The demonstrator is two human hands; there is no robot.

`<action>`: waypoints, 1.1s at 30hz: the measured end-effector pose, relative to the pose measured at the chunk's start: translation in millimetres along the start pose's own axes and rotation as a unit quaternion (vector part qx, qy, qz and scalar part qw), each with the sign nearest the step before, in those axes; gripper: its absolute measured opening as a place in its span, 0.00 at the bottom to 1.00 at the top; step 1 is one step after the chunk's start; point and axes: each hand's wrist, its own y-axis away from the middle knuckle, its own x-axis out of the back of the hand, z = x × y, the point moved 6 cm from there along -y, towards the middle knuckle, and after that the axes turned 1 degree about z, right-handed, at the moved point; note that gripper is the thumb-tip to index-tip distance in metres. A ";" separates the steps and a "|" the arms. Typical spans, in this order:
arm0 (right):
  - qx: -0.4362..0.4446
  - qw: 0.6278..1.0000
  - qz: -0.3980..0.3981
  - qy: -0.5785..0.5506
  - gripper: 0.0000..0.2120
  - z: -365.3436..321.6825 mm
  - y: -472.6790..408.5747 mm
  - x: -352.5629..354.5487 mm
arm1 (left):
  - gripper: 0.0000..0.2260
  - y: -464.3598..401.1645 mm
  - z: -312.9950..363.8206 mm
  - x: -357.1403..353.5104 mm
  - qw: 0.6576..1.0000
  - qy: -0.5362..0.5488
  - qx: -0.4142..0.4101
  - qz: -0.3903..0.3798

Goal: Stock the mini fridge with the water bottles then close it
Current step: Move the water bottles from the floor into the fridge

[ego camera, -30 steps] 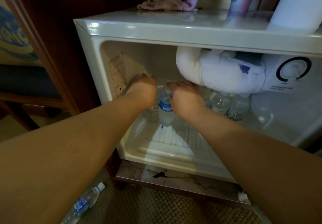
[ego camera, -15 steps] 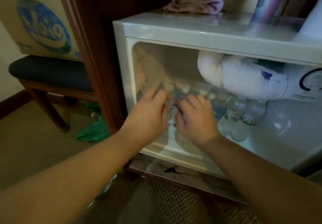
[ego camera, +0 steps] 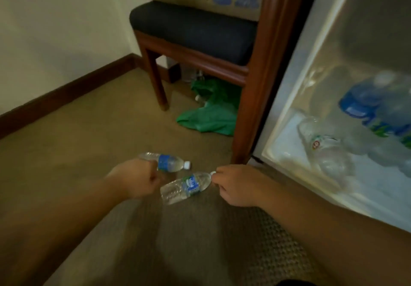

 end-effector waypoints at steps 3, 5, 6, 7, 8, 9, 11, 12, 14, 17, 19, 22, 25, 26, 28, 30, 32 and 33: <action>-0.020 0.999 -0.027 -0.010 0.12 -0.5 -5.1 -20.1 | 0.14 6.2 -18.0 -41.8 0.999 -0.004 0.052 0.001; -0.027 0.998 -0.013 -0.058 0.11 -0.7 6.6 -22.5 | 0.17 8.8 -5.6 -58.8 0.999 0.012 0.030 0.030; -0.039 0.995 -0.014 -0.088 0.11 1.1 16.0 -22.1 | 0.18 9.3 7.5 -61.1 0.998 0.024 0.002 0.052; -0.055 0.993 -0.010 -0.108 0.12 4.3 27.6 -20.7 | 0.18 8.5 23.0 -61.4 0.996 0.032 -0.033 0.072; -0.075 0.990 0.010 -0.121 0.12 8.7 41.8 -17.5 | 0.18 7.5 40.0 -60.8 0.993 0.038 -0.066 0.085; -0.098 0.986 0.051 -0.127 0.11 14.1 58.0 -10.9 | 0.18 5.7 57.5 -59.0 0.990 0.046 -0.095 0.093; -0.140 0.964 0.199 -0.104 0.08 27.9 99.6 10.0 | 0.18 0.7 90.4 -49.1 0.983 0.073 -0.130 0.105; -0.163 0.941 0.285 -0.081 0.08 35.3 124.6 21.8 | 0.17 -1.9 105.9 -41.7 0.979 0.093 -0.144 0.114; -0.234 0.878 0.416 -0.032 0.07 52.2 174.5 39.3 | 0.14 -5.2 135.6 -25.0 0.967 0.126 -0.178 0.133; -0.384 0.788 0.482 0.007 0.15 80.4 232.0 48.7 | 0.11 -4.8 184.0 2.8 0.948 0.148 -0.230 0.165; -0.482 0.764 0.429 -0.014 0.24 97.0 250.3 42.0 | 0.11 -2.0 215.2 21.8 0.929 0.164 -0.253 0.216; -0.566 0.751 0.326 -0.101 0.29 114.9 258.1 23.2 | 0.12 -2.0 254.8 43.2 0.914 0.194 -0.273 0.228; -0.560 0.767 0.258 -0.179 0.30 120.0 248.6 16.1 | 0.15 -5.7 281.4 59.5 0.898 0.218 -0.292 0.248; -0.554 0.771 0.239 -0.202 0.30 120.2 244.6 15.9 | 0.18 -8.6 288.1 63.1 0.897 0.224 -0.290 0.248; -0.543 0.780 0.212 -0.226 0.29 118.8 237.6 20.4 | 0.24 -17.5 296.0 64.9 0.910 0.224 -0.265 0.228; -0.535 0.788 0.212 -0.217 0.26 116.6 232.5 32.4 | 0.28 -27.0 297.3 62.9 0.925 0.213 -0.239 0.206; -0.522 0.793 0.247 -0.192 0.23 113.5 227.5 53.5 | 0.28 -32.8 297.7 58.5 0.936 0.184 -0.237 0.183; -0.512 0.794 0.278 -0.173 0.22 112.2 225.5 67.6 | 0.28 -33.9 299.4 56.1 0.939 0.164 -0.246 0.173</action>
